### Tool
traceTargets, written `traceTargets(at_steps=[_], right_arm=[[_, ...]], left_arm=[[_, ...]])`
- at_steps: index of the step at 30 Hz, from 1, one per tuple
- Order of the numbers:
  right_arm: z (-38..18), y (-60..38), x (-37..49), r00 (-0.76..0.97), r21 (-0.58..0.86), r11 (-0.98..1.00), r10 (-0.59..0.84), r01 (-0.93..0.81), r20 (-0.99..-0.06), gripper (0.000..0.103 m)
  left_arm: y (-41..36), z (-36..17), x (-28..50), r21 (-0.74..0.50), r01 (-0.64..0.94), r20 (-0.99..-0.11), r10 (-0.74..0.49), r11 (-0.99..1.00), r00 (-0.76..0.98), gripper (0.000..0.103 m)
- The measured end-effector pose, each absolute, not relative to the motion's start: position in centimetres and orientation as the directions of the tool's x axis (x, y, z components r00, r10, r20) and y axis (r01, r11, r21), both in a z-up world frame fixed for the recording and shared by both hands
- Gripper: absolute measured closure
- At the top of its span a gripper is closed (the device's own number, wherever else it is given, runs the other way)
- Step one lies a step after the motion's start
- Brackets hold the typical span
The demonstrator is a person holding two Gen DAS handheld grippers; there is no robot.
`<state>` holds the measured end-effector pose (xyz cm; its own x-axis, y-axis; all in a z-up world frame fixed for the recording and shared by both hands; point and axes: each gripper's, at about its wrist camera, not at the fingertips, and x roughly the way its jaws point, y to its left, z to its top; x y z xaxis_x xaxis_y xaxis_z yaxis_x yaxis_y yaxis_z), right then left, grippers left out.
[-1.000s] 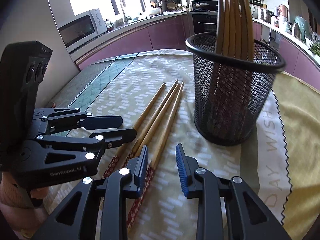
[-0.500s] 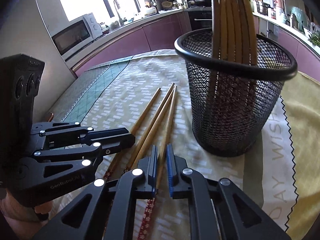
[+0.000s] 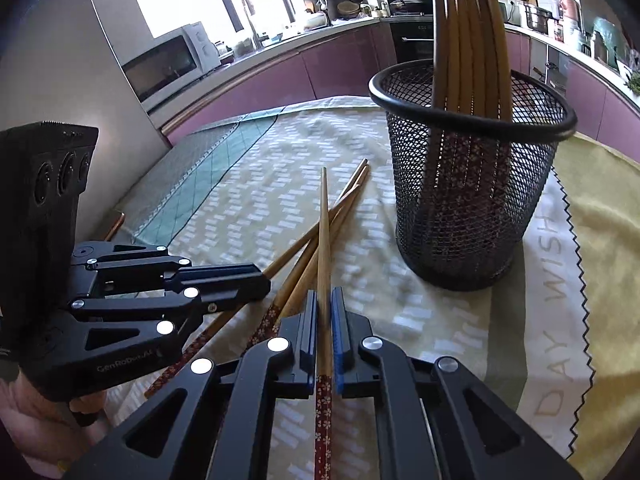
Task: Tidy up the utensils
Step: 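Raise the left gripper's chopstick upright over the mesh cup while the right gripper lifts its chopstick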
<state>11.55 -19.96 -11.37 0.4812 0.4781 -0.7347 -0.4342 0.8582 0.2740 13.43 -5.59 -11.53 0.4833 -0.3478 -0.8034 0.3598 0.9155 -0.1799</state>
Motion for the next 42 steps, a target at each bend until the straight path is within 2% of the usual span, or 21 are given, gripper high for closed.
traceTargets(at_steps=[1,9,12,13,18,29,42], right_arm=[[-11.4,-19.8,11.7,0.482,0.263,0.861,0.47,-0.436,-0.74,0.094],[-11.8,-18.8,13.5,0.482,0.23,0.867,0.445,-0.441,-0.755,0.094],[-11.6,-18.8,13.9,0.484,0.229,0.867,0.446,-0.444,-0.752,0.096],[-11.6,-18.8,13.8,0.485,0.23,0.865,0.449,-0.445,-0.751,0.097],[-10.5,-19.7,12.8,0.507,0.233,0.859,0.466,-0.457,-0.725,0.097],[-4.9,-23.2,10.4,0.625,0.231,0.855,0.501,-0.464,-0.599,0.097],[-1.7,-25.5,9.8,0.701,0.214,0.865,0.495,-0.454,-0.513,0.097]], left_arm=[[-5.7,-11.6,13.6,-0.176,0.365,-0.806,-0.347,0.914,0.48,0.088],[-5.9,-11.8,15.3,-0.174,0.383,-0.812,-0.352,0.907,0.465,0.088],[-6.0,-11.8,15.8,-0.175,0.379,-0.815,-0.349,0.909,0.462,0.091],[-6.0,-11.7,15.9,-0.171,0.375,-0.816,-0.344,0.911,0.465,0.095],[-5.9,-11.0,16.0,-0.187,0.366,-0.805,-0.356,0.911,0.475,0.095],[-5.2,-4.6,13.9,-0.244,0.44,-0.692,-0.473,0.864,0.546,0.095],[-4.8,1.0,11.9,-0.266,0.5,-0.588,-0.55,0.824,0.594,0.095]])
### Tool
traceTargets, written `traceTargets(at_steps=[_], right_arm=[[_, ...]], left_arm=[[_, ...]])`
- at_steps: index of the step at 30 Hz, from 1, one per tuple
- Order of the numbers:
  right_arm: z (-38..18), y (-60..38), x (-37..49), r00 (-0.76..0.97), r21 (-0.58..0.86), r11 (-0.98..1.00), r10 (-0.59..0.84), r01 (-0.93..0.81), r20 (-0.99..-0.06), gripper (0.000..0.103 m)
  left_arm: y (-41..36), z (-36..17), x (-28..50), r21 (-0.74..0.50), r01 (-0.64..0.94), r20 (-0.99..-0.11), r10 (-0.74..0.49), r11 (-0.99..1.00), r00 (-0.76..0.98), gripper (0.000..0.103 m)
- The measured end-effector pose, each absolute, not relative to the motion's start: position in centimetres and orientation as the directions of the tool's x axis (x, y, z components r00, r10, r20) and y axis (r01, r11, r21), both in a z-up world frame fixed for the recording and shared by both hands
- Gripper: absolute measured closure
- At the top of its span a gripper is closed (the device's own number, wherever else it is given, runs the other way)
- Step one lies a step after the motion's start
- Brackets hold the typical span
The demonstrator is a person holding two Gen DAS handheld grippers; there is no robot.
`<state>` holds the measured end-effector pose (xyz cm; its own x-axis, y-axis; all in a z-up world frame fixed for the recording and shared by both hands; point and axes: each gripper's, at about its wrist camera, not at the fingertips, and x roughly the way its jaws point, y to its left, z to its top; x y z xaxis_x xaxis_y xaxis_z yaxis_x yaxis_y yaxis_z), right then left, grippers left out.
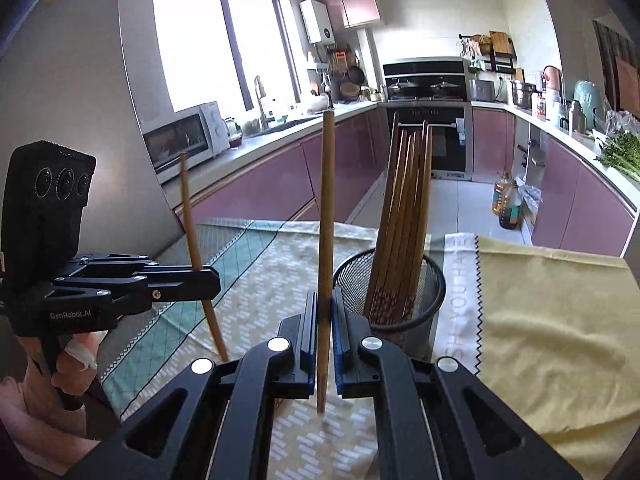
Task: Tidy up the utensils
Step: 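Raise the left gripper's chopstick upright over the mesh cup while the right gripper lifts its chopstick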
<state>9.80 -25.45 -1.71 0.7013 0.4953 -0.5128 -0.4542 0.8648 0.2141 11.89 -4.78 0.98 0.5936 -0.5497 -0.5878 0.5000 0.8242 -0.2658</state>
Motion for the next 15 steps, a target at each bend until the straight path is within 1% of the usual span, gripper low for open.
traceTargets(at_steps=[15], right_arm=[[1.9,-26.9,9.6,0.753,0.175,0.871,0.486,-0.458,-0.445,0.097]], left_arm=[[-5.7,5.1,12.8,-0.267,0.529,-0.49,-0.586,0.806,0.646,0.095]])
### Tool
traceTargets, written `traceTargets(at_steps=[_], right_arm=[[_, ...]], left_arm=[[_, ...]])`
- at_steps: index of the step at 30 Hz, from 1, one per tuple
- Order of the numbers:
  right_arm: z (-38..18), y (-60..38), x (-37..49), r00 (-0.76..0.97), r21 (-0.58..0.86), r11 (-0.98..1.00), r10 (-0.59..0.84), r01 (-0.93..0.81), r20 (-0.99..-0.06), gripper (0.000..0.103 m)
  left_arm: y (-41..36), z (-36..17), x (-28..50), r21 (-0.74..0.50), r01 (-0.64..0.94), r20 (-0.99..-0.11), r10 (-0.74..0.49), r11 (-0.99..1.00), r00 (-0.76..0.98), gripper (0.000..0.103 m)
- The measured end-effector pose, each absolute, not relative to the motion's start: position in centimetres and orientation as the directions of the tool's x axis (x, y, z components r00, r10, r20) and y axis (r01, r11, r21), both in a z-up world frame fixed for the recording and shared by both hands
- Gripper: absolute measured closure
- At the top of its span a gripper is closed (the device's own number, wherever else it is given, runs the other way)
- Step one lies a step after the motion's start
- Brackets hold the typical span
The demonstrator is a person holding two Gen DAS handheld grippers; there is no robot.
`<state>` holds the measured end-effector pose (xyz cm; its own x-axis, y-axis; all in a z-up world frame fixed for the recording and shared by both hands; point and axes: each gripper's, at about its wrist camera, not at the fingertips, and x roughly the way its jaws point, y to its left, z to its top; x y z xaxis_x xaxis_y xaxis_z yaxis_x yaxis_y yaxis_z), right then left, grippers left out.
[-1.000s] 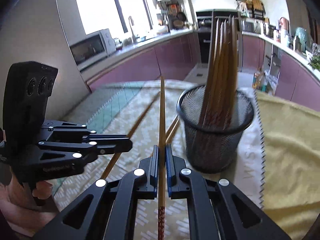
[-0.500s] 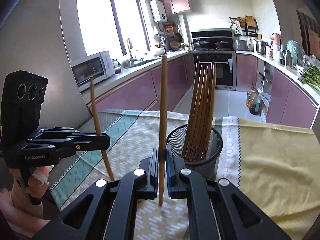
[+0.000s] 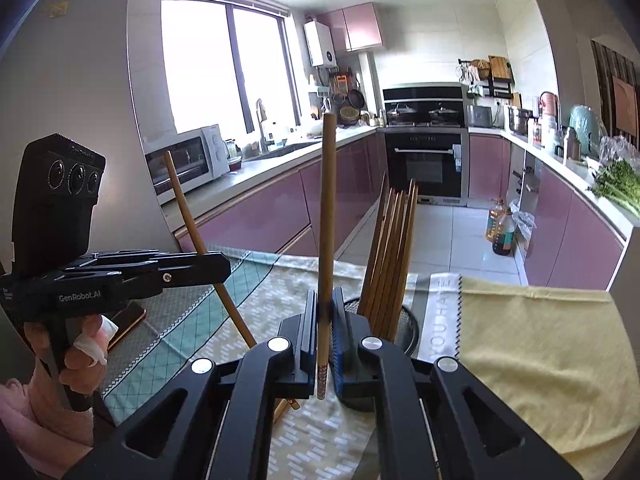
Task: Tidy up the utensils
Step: 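Raise the left gripper's chopstick upright over the mesh cup while the right gripper lifts its chopstick, then lower both held chopsticks into the black mesh cup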
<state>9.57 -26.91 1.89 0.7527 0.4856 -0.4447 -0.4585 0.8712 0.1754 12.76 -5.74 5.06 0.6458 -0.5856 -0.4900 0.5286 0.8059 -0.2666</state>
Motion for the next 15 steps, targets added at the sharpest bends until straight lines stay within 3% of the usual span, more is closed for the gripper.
traceTargets(at_steps=[15], right_arm=[[5.6,-28.4,9.6,0.808,0.12,0.887,0.457,-0.446,-0.372,0.097]], left_arm=[[-7.5,9.7,12.6,-0.212,0.568,-0.414,-0.6,0.795,0.685,0.095]])
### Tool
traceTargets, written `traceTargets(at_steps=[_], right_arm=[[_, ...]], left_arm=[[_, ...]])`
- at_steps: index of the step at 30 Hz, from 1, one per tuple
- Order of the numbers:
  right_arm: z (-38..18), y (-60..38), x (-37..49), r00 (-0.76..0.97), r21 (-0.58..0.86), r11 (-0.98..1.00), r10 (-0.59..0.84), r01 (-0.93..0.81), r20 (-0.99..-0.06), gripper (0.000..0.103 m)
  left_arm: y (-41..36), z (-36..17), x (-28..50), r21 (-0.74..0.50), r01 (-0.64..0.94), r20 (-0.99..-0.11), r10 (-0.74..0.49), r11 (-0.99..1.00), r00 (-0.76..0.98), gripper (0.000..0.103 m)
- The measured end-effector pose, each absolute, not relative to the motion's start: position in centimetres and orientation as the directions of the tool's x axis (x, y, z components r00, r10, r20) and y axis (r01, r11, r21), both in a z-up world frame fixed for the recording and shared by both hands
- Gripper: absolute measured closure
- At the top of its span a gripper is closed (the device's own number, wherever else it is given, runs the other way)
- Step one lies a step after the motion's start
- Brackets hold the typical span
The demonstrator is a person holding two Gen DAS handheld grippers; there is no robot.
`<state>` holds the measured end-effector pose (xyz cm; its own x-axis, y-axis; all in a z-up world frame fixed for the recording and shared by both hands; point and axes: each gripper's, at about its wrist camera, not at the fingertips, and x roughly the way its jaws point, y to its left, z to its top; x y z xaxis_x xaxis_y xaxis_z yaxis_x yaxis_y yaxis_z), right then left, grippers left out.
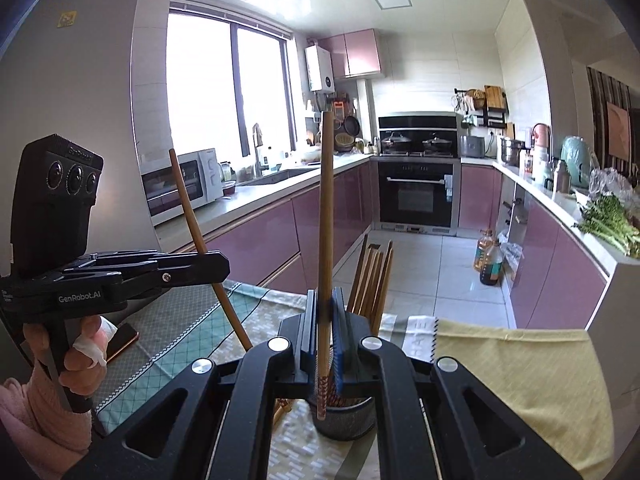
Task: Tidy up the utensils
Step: 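Lower both held chopsticks into the black mesh cup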
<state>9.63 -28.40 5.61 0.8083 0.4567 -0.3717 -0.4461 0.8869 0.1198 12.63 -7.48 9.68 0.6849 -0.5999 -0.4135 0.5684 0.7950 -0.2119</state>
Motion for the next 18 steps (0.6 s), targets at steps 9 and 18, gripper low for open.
traceTargets(at_steps=[9,18], right_arm=[[6.1,-28.2,10.4,0.819,0.108,0.889,0.453,-0.445,-0.353,0.097],[5.0,-27.3,11.7,0.825,0.095,0.903,0.422,-0.418,-0.377,0.097]], left_arm=[[-8.4,10.7,13.0,-0.184,0.573,-0.393,-0.594,0.798,0.702,0.095],[-9.9,10.1,13.8,-0.165,0.558,-0.421,-0.57,0.813,0.706,0.095]])
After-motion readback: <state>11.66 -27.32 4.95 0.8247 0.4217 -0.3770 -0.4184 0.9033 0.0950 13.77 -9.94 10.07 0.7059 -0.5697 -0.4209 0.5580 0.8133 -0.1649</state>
